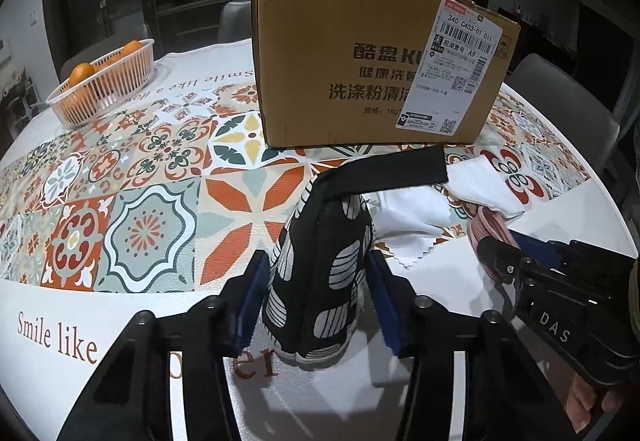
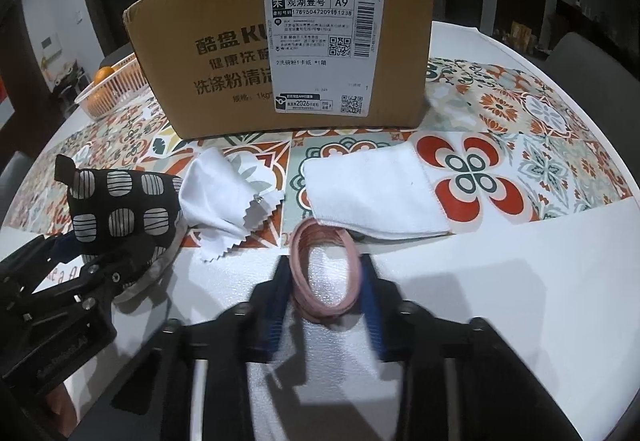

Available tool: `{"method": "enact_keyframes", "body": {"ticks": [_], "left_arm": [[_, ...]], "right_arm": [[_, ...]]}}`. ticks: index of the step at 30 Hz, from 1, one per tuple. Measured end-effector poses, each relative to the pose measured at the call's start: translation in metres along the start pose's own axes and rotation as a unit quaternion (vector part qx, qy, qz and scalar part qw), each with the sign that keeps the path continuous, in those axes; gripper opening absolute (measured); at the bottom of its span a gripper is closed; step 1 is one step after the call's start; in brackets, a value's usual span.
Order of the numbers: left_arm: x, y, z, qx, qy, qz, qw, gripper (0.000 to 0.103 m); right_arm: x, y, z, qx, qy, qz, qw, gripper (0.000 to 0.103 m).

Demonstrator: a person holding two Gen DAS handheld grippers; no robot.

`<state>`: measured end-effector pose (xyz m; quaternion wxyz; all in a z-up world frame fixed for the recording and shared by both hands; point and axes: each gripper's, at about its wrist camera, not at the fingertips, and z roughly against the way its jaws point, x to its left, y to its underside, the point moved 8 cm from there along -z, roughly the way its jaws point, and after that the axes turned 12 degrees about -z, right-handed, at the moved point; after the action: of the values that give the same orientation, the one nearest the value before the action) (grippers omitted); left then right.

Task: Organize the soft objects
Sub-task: 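Grasp the black patterned slipper with the left tool while the right tool grasps the pink hair tie, then lift and carry the slipper and hair tie over the box with both tools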

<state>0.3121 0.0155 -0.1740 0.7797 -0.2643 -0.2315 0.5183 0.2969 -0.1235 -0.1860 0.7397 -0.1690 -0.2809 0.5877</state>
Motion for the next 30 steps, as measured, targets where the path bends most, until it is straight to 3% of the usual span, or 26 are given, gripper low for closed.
{"method": "enact_keyframes", "body": {"ticks": [3, 8, 30], "left_arm": [[-0.001, 0.000, 0.003, -0.004, -0.003, 0.001, 1.0000, 0.037], [-0.003, 0.001, 0.011, -0.010, -0.001, 0.002, 0.9999, 0.028], [-0.013, -0.015, 0.078, -0.072, -0.011, 0.011, 0.9973, 0.027]], "right_arm": [[0.001, 0.001, 0.002, 0.001, -0.005, 0.001, 1.000, 0.014], [0.004, 0.003, 0.012, -0.007, -0.013, 0.007, 1.000, 0.013], [0.017, -0.007, 0.082, -0.074, -0.053, 0.019, 0.996, 0.013]]}}
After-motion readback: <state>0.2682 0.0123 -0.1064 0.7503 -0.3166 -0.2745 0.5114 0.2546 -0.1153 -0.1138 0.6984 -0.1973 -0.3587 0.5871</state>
